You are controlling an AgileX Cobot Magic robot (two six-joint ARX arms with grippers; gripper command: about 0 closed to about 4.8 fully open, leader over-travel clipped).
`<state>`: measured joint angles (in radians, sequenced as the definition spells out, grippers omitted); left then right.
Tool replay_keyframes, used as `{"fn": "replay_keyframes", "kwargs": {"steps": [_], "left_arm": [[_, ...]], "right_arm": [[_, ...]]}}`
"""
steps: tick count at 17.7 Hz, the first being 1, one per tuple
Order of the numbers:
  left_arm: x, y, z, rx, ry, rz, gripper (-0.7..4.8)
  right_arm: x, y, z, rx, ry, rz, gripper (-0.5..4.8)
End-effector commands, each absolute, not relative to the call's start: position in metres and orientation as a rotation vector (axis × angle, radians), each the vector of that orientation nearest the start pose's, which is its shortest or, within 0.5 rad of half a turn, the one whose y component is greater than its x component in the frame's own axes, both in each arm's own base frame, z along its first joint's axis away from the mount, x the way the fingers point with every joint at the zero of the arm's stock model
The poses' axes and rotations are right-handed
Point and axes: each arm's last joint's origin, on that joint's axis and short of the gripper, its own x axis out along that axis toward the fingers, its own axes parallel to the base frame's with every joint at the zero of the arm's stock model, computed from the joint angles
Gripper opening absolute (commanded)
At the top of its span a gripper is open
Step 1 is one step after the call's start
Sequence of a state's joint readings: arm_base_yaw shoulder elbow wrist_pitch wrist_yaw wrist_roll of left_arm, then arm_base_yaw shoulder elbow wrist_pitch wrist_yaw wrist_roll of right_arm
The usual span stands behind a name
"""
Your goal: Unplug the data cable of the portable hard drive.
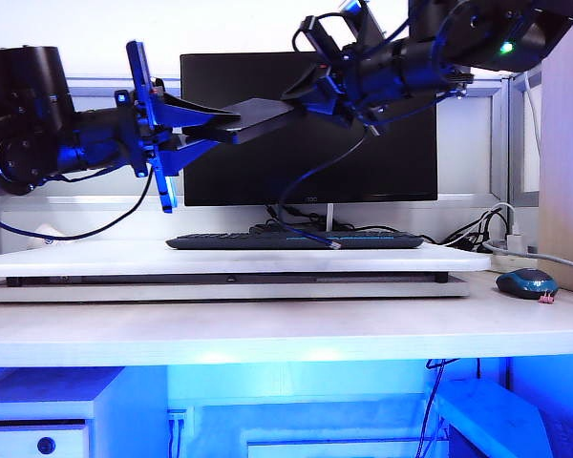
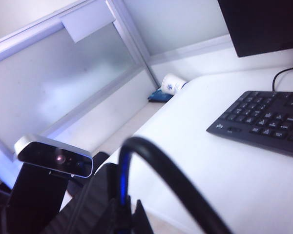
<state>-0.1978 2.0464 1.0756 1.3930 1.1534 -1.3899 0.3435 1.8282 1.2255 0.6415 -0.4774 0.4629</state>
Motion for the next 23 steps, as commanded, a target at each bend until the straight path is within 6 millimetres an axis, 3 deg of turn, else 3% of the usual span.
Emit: {"fn": "replay_keyframes", "kwargs": {"steps": [1,6,12,17,23], "left_arm": [[0.384,-0.1,0.205,-0.875,0.582,-1.401,-0.06],[0.385,-0.099,0.203,-0.877,0.597,-1.394,-0.06],[0.388,-0.095,0.202,-0.876,0.543,-1.356,-0.06],[0.409,-0.064,0.184,-0.971,0.419,-0.932,-0.06],[0.439,-0.011,0.182,-0.99,0.363,-0.482,-0.06]], "right_arm": [[0.407,0.106,0.3,0.423,-0.047,0.544,-0.07],[0.412,0.093,0.304,0.365,-0.053,0.502,-0.07],[0.42,0.058,0.307,0.366,-0.073,0.406,-0.07],[0.441,0.055,0.305,0.344,0.001,0.439,-0.07],[0.473,0.067,0.253,0.356,0.114,0.452,-0.07]]}}
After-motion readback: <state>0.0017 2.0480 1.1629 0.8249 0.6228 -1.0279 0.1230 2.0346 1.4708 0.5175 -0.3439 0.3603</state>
